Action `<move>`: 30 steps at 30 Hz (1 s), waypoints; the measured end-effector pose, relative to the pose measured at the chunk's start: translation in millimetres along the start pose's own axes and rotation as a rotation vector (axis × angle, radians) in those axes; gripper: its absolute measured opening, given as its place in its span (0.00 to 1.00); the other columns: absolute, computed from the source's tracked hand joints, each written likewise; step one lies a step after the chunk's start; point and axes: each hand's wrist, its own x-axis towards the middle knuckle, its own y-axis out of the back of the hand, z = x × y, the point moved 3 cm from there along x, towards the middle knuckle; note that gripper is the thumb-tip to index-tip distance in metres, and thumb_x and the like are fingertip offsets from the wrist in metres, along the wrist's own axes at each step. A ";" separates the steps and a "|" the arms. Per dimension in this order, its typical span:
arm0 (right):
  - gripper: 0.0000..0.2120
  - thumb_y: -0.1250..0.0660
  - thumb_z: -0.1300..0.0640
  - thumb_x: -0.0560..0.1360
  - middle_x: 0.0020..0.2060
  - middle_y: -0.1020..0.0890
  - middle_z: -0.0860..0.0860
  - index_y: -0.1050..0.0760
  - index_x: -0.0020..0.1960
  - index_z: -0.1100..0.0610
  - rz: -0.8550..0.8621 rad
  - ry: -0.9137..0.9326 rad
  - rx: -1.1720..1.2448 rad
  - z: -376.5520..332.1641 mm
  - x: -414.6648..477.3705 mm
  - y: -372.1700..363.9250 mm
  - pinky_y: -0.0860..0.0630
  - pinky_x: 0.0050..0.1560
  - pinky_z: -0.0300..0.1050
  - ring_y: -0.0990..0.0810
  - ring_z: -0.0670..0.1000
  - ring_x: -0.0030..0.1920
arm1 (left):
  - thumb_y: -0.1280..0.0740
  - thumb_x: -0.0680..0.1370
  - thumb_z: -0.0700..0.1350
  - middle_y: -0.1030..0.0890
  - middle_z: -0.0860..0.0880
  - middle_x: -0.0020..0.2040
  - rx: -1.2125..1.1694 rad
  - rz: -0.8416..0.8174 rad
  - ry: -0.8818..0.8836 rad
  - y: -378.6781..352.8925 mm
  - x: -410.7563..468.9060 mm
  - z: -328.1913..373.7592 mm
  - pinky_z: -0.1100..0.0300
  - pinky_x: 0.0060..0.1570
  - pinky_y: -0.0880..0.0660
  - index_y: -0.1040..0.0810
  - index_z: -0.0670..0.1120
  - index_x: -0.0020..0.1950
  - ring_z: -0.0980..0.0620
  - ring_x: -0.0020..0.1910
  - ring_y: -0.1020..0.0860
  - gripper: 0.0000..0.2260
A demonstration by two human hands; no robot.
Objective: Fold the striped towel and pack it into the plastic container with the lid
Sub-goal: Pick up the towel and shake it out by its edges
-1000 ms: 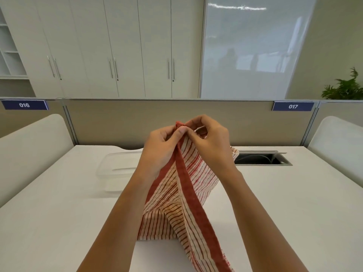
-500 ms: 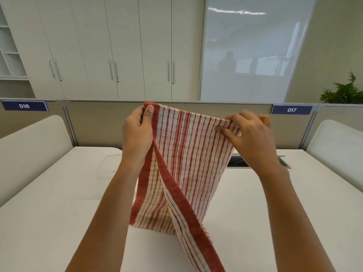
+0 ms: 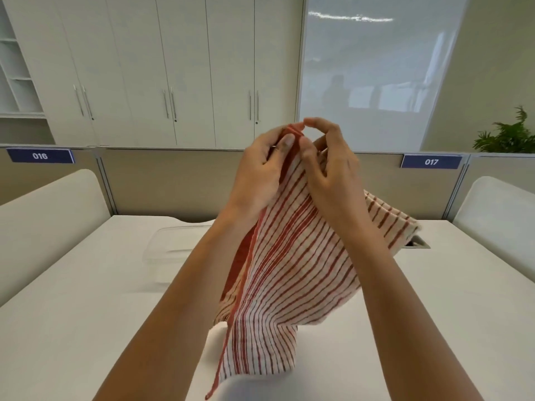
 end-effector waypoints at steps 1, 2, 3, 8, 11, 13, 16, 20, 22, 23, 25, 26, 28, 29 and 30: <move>0.18 0.43 0.45 0.78 0.36 0.26 0.40 0.32 0.65 0.51 -0.008 0.004 -0.018 -0.7 1.4 -1.1 0.26 0.40 0.29 0.26 0.37 0.36 | 0.43 0.81 0.45 0.20 0.44 0.58 -0.013 -0.009 -0.019 0.1 0.1 -1.5 0.48 0.60 0.24 0.27 0.48 0.66 0.48 0.58 0.22 0.15; 0.19 0.42 0.44 0.77 0.38 0.24 0.39 0.31 0.64 0.52 -0.024 0.009 -0.038 -1.4 2.7 -2.2 0.25 0.42 0.29 0.26 0.36 0.38 | 0.43 0.81 0.44 0.20 0.44 0.56 -0.040 -0.003 -0.032 0.6 -0.1 -3.8 0.49 0.60 0.24 0.29 0.48 0.66 0.47 0.57 0.21 0.14; 0.19 0.42 0.43 0.77 0.42 0.22 0.41 0.29 0.62 0.53 -0.038 0.018 -0.056 -2.6 4.0 -3.2 0.23 0.45 0.32 0.24 0.37 0.40 | 0.42 0.80 0.43 0.20 0.44 0.54 -0.081 0.009 -0.036 1.2 -0.7 -6.4 0.50 0.58 0.23 0.30 0.48 0.66 0.47 0.56 0.20 0.14; 0.14 0.38 0.48 0.77 0.44 0.17 0.50 0.22 0.54 0.56 0.017 0.067 -0.076 -7.4 12.8 2.4 0.20 0.47 0.44 0.19 0.47 0.44 | 0.40 0.80 0.45 0.20 0.51 0.45 -0.003 0.034 -0.221 5.0 -10.1 -29.0 0.58 0.46 0.20 0.31 0.50 0.59 0.52 0.46 0.19 0.08; 0.14 0.39 0.47 0.77 0.44 0.17 0.50 0.23 0.54 0.56 0.087 0.069 -0.066 -8.8 17.7 9.2 0.22 0.44 0.38 0.20 0.46 0.43 | 0.39 0.79 0.45 0.22 0.58 0.44 0.124 -0.003 -0.270 4.1 -24.4 -50.6 0.68 0.40 0.22 0.31 0.56 0.55 0.60 0.42 0.19 0.08; 0.15 0.39 0.47 0.77 0.43 0.18 0.48 0.23 0.54 0.56 0.121 0.070 -0.060 -9.5 21.0 14.1 0.22 0.43 0.37 0.21 0.46 0.42 | 0.37 0.78 0.44 0.22 0.62 0.44 0.165 -0.029 -0.259 3.3 -35.1 -67.3 0.73 0.40 0.24 0.30 0.57 0.54 0.64 0.41 0.20 0.09; 0.15 0.39 0.47 0.77 0.42 0.21 0.45 0.23 0.54 0.56 0.183 0.062 -0.043 -8.2 25.8 23.3 0.25 0.42 0.31 0.22 0.44 0.41 | 0.36 0.77 0.49 0.19 0.61 0.44 0.188 -0.098 -0.130 4.9 -52.3 -98.3 0.66 0.43 0.21 0.26 0.62 0.51 0.61 0.43 0.19 0.07; 0.15 0.40 0.46 0.77 0.41 0.22 0.43 0.22 0.54 0.55 0.272 0.014 -0.020 5.0 30.6 39.5 0.28 0.40 0.24 0.26 0.35 0.38 | 0.36 0.76 0.54 0.16 0.47 0.47 0.326 -0.328 0.240 7.3 -76.3 -157.8 0.47 0.49 0.21 0.21 0.47 0.50 0.48 0.45 0.18 0.12; 0.15 0.40 0.46 0.77 0.41 0.22 0.43 0.22 0.54 0.55 0.291 -0.019 -0.011 14.9 31.0 46.9 0.27 0.41 0.25 0.26 0.33 0.38 | 0.35 0.76 0.54 0.17 0.47 0.51 0.389 -0.476 0.375 8.8 -87.0 -178.9 0.48 0.54 0.22 0.20 0.47 0.54 0.49 0.50 0.18 0.14; 0.15 0.40 0.45 0.77 0.42 0.22 0.43 0.22 0.54 0.55 0.298 -0.032 -0.013 20.3 30.6 50.8 0.27 0.41 0.25 0.26 0.34 0.39 | 0.35 0.77 0.52 0.17 0.48 0.53 0.411 -0.522 0.395 11.9 -89.2 -186.3 0.50 0.56 0.23 0.20 0.46 0.56 0.49 0.52 0.19 0.13; 0.16 0.40 0.45 0.77 0.42 0.21 0.45 0.22 0.55 0.55 0.313 -0.057 -0.031 32.2 27.9 59.8 0.26 0.43 0.28 0.25 0.38 0.39 | 0.35 0.77 0.46 0.18 0.45 0.55 0.436 -0.521 0.375 24.8 -85.7 -196.4 0.55 0.58 0.25 0.19 0.43 0.56 0.49 0.53 0.20 0.11; 0.17 0.40 0.44 0.77 0.42 0.21 0.45 0.22 0.55 0.55 0.321 -0.072 -0.044 38.7 25.7 64.6 0.26 0.43 0.30 0.24 0.40 0.39 | 0.35 0.77 0.42 0.18 0.43 0.55 0.441 -0.493 0.358 34.5 -81.8 -199.1 0.59 0.57 0.26 0.18 0.41 0.54 0.51 0.52 0.21 0.10; 0.17 0.40 0.43 0.77 0.42 0.21 0.45 0.22 0.54 0.54 0.343 -0.111 -0.067 54.0 20.0 75.4 0.26 0.43 0.30 0.24 0.39 0.39 | 0.34 0.77 0.39 0.18 0.44 0.52 0.466 -0.439 0.326 57.1 -72.8 -199.4 0.71 0.51 0.29 0.17 0.39 0.51 0.63 0.47 0.22 0.08; 0.17 0.41 0.42 0.76 0.41 0.21 0.45 0.23 0.54 0.53 0.357 -0.136 -0.068 62.5 16.6 81.0 0.26 0.43 0.29 0.24 0.38 0.39 | 0.34 0.77 0.40 0.19 0.46 0.49 0.488 -0.409 0.321 68.8 -67.9 -197.4 0.75 0.47 0.30 0.16 0.40 0.49 0.67 0.43 0.23 0.07; 0.17 0.41 0.41 0.76 0.41 0.21 0.44 0.23 0.54 0.52 0.370 -0.170 -0.059 71.1 12.6 86.1 0.25 0.43 0.30 0.23 0.39 0.39 | 0.33 0.76 0.41 0.19 0.48 0.47 0.502 -0.384 0.323 80.3 -63.5 -195.4 0.76 0.44 0.30 0.16 0.42 0.47 0.68 0.41 0.23 0.07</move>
